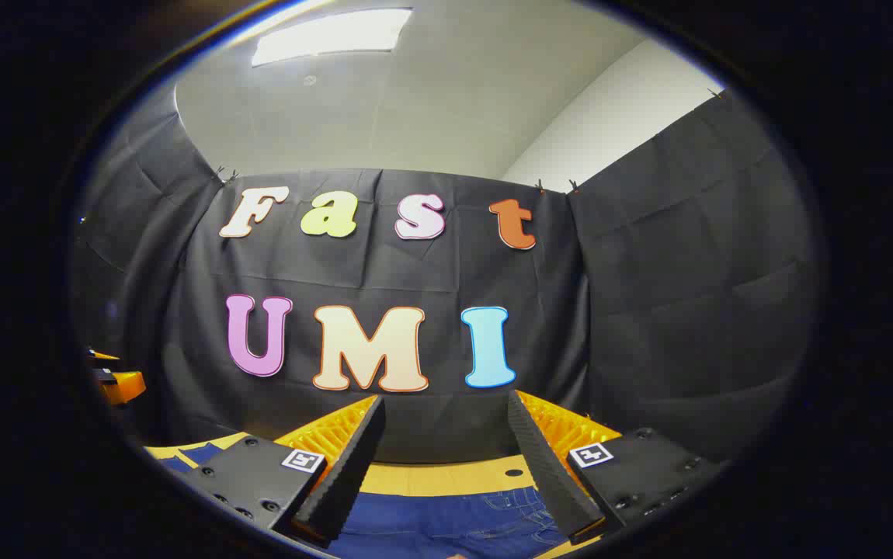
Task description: Grasp the waist and the cuffs of the jeans and fold them to make the two legs overlap; first hold the waist and fold one-third of the jeans toward the cuffs, then hold the cuffs and fold the remaining one-third in the same direction to finish folding.
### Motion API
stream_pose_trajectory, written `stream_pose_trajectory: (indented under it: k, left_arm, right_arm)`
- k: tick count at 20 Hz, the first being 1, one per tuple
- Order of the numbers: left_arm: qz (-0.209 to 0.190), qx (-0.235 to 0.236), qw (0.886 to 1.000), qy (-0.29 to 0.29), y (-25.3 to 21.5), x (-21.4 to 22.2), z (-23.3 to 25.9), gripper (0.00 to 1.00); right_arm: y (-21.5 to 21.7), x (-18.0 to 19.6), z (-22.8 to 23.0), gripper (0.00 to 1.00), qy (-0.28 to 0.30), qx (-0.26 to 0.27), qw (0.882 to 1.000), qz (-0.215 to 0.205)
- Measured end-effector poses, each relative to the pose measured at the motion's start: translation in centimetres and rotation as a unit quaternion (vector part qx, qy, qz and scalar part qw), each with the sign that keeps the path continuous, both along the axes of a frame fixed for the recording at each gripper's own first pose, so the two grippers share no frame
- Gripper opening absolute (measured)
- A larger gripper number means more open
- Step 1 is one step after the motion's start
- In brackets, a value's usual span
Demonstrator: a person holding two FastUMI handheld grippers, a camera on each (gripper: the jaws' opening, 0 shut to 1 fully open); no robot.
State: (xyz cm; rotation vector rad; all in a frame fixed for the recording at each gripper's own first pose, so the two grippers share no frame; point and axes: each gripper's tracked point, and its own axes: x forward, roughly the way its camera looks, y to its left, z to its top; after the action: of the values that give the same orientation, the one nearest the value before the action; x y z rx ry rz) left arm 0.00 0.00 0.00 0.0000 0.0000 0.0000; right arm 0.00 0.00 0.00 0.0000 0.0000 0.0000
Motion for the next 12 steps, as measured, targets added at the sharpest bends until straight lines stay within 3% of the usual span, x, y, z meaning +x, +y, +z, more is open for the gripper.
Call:
stream_pose_trajectory:
  k: [12]
  left_arm:
    - [0.007, 0.010, 1.000, 0.008, 0.45, -0.29, -0.62, 0.93]
  right_arm:
    - [-0.10, 0.24, -0.52, 0.98, 0.006, 0.002, 1.000, 0.003]
